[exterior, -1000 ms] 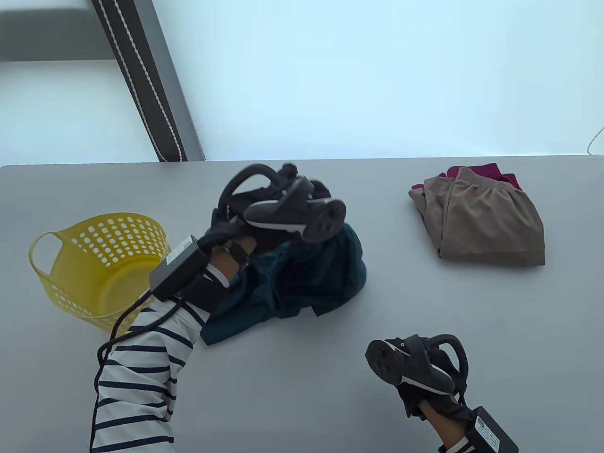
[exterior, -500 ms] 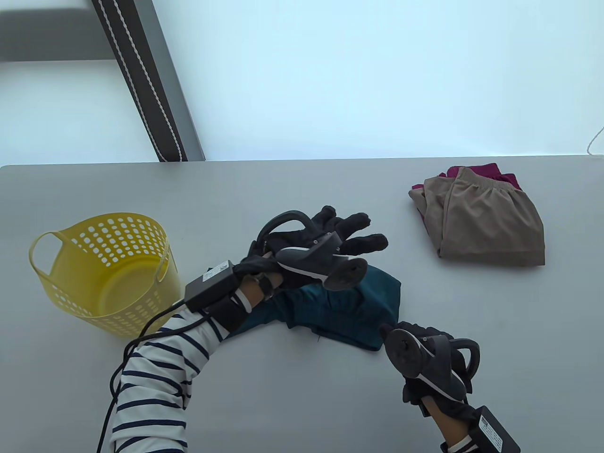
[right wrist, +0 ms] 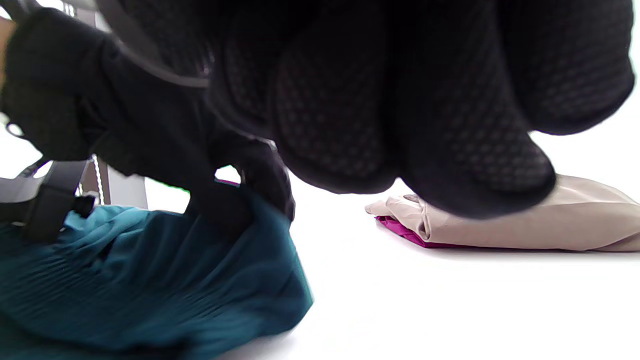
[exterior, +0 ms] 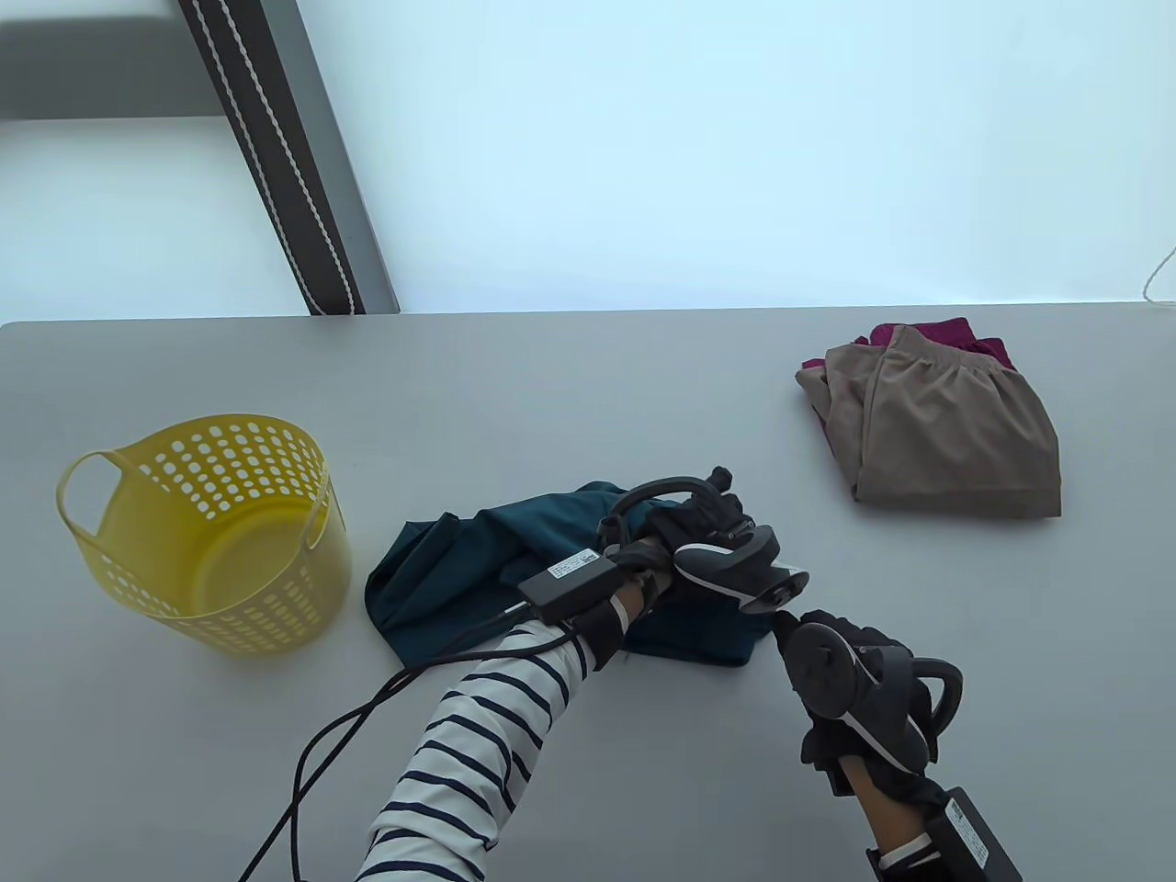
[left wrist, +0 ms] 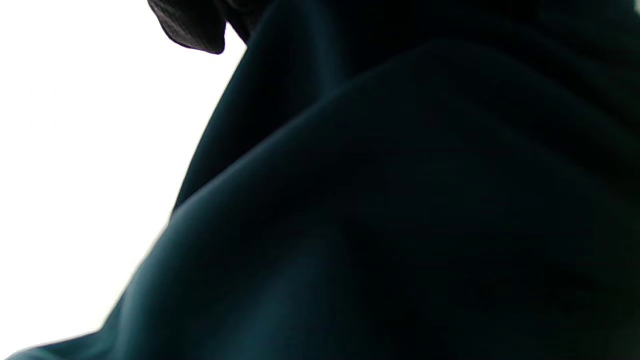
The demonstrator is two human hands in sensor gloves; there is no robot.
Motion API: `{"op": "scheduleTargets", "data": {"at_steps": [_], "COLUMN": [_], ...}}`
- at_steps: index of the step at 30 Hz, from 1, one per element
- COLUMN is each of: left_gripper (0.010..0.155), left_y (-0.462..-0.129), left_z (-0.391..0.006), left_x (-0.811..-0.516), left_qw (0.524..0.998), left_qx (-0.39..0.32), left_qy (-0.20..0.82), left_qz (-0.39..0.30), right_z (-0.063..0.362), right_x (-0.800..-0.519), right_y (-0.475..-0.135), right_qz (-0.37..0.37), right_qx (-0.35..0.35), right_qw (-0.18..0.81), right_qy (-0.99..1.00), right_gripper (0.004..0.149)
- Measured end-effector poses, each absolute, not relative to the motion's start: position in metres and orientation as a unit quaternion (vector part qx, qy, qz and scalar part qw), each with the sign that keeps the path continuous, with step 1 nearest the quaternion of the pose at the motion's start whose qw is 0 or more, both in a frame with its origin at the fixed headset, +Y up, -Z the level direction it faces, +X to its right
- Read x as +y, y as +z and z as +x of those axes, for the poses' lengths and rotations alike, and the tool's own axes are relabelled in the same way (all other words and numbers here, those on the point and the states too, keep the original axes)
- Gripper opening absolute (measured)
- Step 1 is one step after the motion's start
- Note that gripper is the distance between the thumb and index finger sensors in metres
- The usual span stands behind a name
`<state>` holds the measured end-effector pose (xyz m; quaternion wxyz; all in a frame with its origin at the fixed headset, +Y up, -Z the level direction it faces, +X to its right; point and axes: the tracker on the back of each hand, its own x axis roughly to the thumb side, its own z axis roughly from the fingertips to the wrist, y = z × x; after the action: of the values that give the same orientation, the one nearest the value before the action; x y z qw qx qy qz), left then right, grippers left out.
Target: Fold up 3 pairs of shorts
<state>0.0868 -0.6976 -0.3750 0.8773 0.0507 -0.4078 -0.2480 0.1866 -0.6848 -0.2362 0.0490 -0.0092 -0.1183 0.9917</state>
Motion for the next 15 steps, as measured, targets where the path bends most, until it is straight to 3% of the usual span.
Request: {"op": "scheduleTargets", "data": {"at_steps": [4, 9, 12, 15], "left_gripper": [0.037, 0.036, 0.037, 0.037], "left_y": [-0.399, -0.395, -0.375, -0.346], "left_z": [0.043, -0.030, -0.072, -0.104], "left_x": [-0.617, -0.546, -0.539, -0.565], "left_qw": [0.950, 0.955, 0.958, 0.963], "left_qx": [-0.281, -0.210, -0.200, -0.208], "left_qy": [-0.041, 0.098, 0.134, 0.145], "left_qz": [0.127, 0.184, 0.155, 0.089], "right_z": [0.185, 0.181, 0.178, 0.174], "right_x": [-0.684, -0.685, -0.684, -0.684], "right_y": [-0.235, -0.234, -0.233, -0.231], "right_qz": [-0.002, 0.012, 0.023, 0.031], "right_qx": [-0.120, -0.111, -0.109, -0.107], "right_qw": [0.049, 0.051, 0.051, 0.052], "right_qy": [0.992, 0.992, 0.992, 0.992], "right_gripper": [0.038, 0.039, 0.039, 0.039]}}
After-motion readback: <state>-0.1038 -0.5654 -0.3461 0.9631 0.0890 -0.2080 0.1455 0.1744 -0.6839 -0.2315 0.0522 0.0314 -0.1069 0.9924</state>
